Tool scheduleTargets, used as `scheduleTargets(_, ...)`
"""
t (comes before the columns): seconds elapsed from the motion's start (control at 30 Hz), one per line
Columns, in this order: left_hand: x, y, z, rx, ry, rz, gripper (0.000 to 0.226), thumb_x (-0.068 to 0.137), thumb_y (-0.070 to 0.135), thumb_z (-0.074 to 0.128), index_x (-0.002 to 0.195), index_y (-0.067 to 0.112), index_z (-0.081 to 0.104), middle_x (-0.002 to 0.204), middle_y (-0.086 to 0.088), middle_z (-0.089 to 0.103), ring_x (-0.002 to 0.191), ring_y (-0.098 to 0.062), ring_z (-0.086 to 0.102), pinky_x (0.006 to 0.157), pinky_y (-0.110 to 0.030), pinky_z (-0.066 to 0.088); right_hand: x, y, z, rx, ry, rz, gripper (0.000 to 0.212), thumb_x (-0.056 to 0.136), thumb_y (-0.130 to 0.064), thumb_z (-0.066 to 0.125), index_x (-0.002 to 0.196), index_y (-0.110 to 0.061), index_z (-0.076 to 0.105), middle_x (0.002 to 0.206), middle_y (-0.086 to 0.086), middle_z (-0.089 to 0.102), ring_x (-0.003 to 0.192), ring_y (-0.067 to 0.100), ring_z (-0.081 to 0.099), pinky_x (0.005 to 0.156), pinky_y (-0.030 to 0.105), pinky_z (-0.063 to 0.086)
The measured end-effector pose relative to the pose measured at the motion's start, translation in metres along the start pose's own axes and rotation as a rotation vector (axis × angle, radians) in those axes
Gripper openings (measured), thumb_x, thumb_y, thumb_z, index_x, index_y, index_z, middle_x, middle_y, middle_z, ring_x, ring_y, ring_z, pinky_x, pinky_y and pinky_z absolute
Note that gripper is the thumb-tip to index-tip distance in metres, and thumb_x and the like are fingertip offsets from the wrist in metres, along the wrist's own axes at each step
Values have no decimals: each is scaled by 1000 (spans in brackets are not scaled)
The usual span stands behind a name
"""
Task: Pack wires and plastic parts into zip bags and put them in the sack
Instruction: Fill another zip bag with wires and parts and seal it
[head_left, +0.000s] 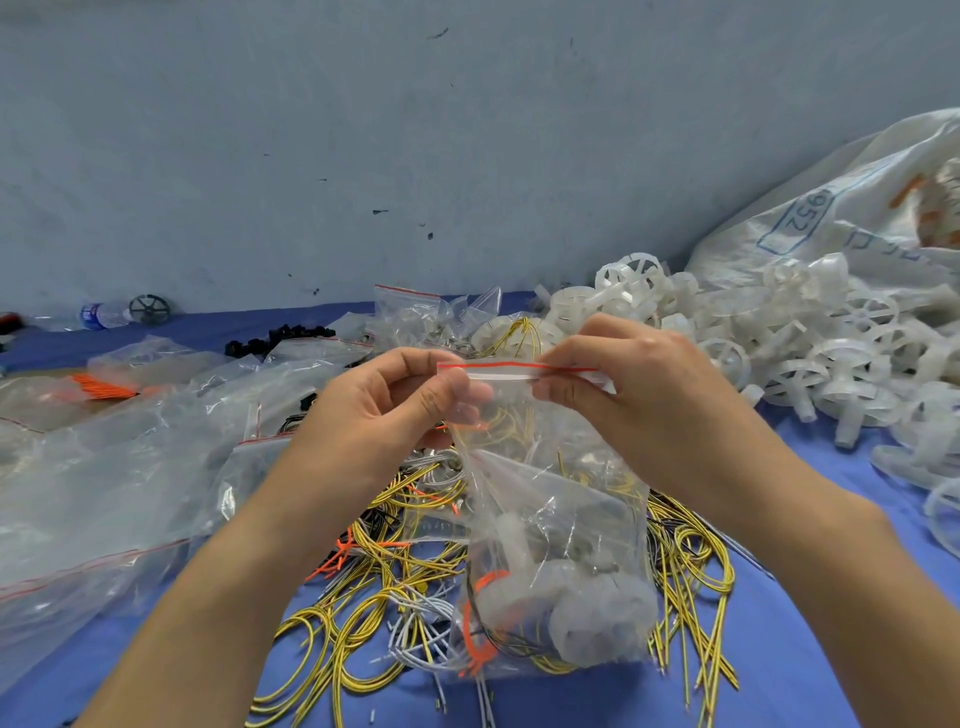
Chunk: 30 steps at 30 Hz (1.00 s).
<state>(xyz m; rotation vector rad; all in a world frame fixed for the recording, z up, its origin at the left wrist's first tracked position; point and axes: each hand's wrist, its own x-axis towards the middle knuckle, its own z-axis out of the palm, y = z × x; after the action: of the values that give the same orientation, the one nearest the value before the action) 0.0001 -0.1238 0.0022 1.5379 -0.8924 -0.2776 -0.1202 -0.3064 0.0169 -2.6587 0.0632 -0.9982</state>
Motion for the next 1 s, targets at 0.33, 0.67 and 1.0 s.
scheduleTargets(0.33,0,4,11,84,82,42,21,93,29,60,100,12,71,90,1,77,88,-15,73,84,-42,59,-2,-9,2,53,-54,24,24,91,-48,59,103,-31,71,91,-16,56,84,10,53,78,33,41)
scheduleTargets(0.67,-1,2,14,156,115,145,17,91,32,61,95,19,70,83,4,76,80,-10,71,70,-18,55,-3,-11,9,32,8,-16,21,97,-39,56,97,-26,73,82,-17,52,71,9,45,67,32,39)
scheduleTargets(1.0,3,-13,-5,89,154,-7,27,91,33,57,94,9,68,85,-4,76,82,-21,72,79,-33,60,-3,11,-1,-80,-23,51,24,95,-42,54,98,-28,73,89,-11,62,79,18,55,67,35,40)
